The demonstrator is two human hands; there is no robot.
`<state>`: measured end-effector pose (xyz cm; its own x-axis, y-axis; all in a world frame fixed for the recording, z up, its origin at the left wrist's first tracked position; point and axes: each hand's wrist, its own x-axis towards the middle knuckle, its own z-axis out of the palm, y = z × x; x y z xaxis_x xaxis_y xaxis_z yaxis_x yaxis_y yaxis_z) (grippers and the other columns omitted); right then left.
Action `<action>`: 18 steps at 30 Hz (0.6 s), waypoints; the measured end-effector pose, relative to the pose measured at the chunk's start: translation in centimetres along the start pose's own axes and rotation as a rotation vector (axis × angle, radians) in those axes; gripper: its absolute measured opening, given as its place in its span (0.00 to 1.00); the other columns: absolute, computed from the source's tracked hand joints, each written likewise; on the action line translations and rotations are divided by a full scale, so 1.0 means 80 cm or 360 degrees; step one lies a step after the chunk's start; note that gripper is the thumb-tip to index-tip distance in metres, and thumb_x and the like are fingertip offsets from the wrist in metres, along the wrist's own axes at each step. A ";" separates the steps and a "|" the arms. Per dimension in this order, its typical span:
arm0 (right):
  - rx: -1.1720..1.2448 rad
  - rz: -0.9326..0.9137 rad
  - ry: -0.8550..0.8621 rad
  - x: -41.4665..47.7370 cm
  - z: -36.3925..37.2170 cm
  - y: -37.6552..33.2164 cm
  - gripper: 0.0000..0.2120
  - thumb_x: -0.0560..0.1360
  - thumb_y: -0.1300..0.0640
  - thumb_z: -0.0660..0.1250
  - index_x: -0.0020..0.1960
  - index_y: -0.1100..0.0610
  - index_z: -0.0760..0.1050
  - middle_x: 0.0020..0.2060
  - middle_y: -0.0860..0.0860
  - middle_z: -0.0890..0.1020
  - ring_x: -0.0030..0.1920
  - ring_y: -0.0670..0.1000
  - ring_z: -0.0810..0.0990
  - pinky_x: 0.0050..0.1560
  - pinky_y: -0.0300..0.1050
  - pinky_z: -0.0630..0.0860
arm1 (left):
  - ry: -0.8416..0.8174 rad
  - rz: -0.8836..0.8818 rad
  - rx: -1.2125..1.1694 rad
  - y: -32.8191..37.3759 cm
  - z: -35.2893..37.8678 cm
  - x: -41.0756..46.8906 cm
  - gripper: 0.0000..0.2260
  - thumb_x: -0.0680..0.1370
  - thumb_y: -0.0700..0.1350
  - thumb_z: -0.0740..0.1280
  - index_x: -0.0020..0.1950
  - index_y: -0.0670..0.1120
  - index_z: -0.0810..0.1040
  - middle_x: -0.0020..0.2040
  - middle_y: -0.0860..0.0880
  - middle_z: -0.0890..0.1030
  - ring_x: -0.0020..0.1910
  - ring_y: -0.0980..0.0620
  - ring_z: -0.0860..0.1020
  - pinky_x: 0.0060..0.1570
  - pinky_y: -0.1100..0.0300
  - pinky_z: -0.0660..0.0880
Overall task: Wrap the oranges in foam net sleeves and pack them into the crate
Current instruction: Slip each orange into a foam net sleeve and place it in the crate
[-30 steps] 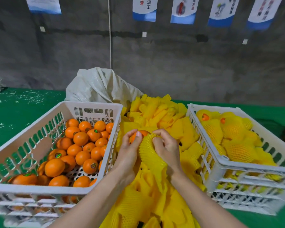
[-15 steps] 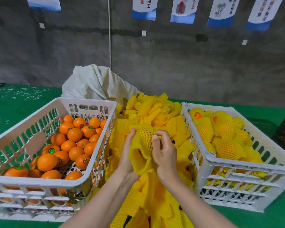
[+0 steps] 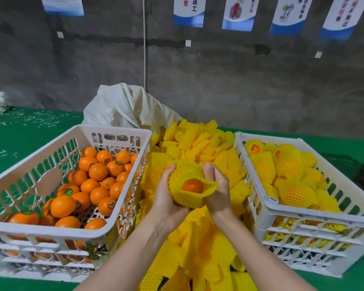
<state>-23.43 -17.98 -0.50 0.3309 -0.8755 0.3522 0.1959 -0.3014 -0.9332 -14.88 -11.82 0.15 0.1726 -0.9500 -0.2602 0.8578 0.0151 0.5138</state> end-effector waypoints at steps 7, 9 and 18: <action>0.0016 0.0521 -0.0266 0.004 -0.006 -0.012 0.12 0.78 0.63 0.59 0.38 0.58 0.75 0.33 0.53 0.80 0.31 0.45 0.79 0.31 0.36 0.74 | 0.0197 0.0445 0.0368 0.008 -0.011 0.008 0.18 0.68 0.57 0.68 0.52 0.48 0.79 0.41 0.46 0.85 0.42 0.48 0.82 0.36 0.55 0.78; 0.0229 0.0851 -0.0359 0.008 -0.012 -0.020 0.16 0.80 0.53 0.57 0.38 0.55 0.78 0.28 0.51 0.83 0.27 0.45 0.81 0.25 0.35 0.75 | 0.0282 0.0558 0.0598 0.008 -0.013 0.009 0.12 0.72 0.57 0.67 0.46 0.51 0.82 0.38 0.50 0.85 0.43 0.50 0.82 0.39 0.57 0.77; 0.0010 0.0914 -0.0340 -0.008 0.004 -0.011 0.38 0.65 0.31 0.57 0.69 0.50 0.67 0.65 0.48 0.72 0.62 0.48 0.72 0.58 0.45 0.69 | 0.0583 0.1394 0.1590 -0.002 -0.025 0.015 0.23 0.78 0.52 0.64 0.24 0.49 0.66 0.28 0.52 0.67 0.29 0.56 0.66 0.35 0.55 0.61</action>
<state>-23.50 -16.99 0.11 0.5630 -0.8019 -0.2000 -0.0635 0.1993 -0.9779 -13.85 -12.30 -1.86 0.7208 -0.6087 0.3314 -0.2781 0.1839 0.9428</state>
